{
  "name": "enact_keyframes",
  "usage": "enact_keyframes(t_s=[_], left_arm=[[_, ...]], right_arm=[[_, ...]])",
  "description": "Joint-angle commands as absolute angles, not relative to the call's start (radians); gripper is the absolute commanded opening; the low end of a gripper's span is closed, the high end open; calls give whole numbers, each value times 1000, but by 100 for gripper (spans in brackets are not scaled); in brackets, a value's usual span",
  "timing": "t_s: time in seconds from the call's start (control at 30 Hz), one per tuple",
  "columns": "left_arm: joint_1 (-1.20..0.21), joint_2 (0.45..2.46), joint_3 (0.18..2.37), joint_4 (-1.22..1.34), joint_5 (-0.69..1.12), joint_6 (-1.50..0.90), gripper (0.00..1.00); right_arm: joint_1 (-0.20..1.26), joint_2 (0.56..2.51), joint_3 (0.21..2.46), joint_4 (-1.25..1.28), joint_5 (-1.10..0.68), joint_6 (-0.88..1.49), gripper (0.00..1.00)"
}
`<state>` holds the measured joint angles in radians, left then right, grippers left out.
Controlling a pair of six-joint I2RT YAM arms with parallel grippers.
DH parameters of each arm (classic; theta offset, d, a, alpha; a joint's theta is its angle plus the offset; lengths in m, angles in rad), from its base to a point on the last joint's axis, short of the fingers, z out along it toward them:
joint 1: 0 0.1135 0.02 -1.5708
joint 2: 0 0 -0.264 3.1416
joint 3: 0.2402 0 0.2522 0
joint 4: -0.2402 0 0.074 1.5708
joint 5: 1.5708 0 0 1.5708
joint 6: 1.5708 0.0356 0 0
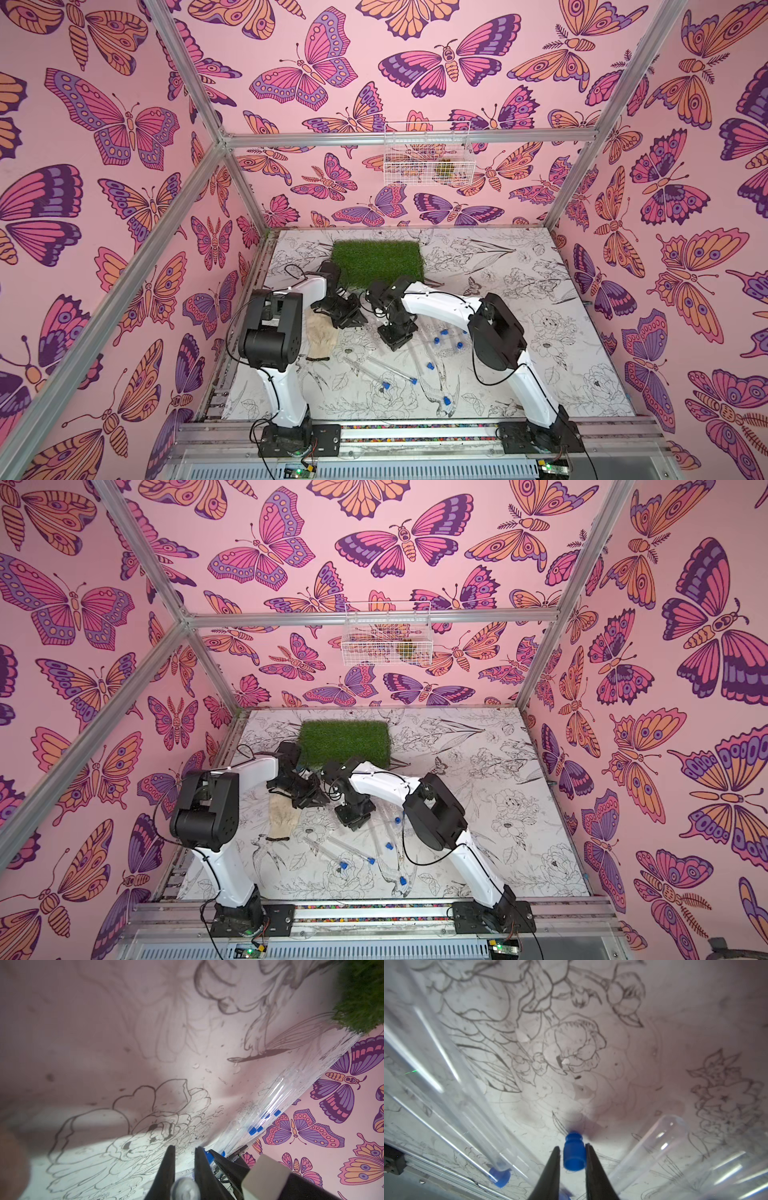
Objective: Remove stoppers from test tubes
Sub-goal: Place the stopper at the center of the board.
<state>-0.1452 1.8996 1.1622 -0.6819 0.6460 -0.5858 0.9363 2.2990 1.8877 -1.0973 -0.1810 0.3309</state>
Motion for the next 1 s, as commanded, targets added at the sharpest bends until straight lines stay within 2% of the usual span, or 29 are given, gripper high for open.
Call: enact_keyframes(t_s=[0.0, 0.1, 0.2, 0.53, 0.67, 0.97], left_arm=[[-155, 1931, 1177, -704, 649, -569, 0], [-160, 1939, 1184, -705, 644, -568, 0], [-165, 1948, 1190, -705, 641, -569, 0], [-210, 1974, 1209, -693, 625, -589, 0], [-230, 1985, 1214, -687, 618, -600, 0], [-257, 2009, 1231, -684, 612, -608, 12]], right_arm=[[933, 2315, 1917, -1129, -161, 316, 28], [933, 2315, 1918, -1130, -161, 313, 30], [933, 2297, 1919, -1137, -149, 311, 37], [930, 2100, 1882, -1138, -86, 329, 49], [920, 1989, 1778, -1101, -91, 360, 51], [901, 1769, 1492, -1015, -87, 428, 55]])
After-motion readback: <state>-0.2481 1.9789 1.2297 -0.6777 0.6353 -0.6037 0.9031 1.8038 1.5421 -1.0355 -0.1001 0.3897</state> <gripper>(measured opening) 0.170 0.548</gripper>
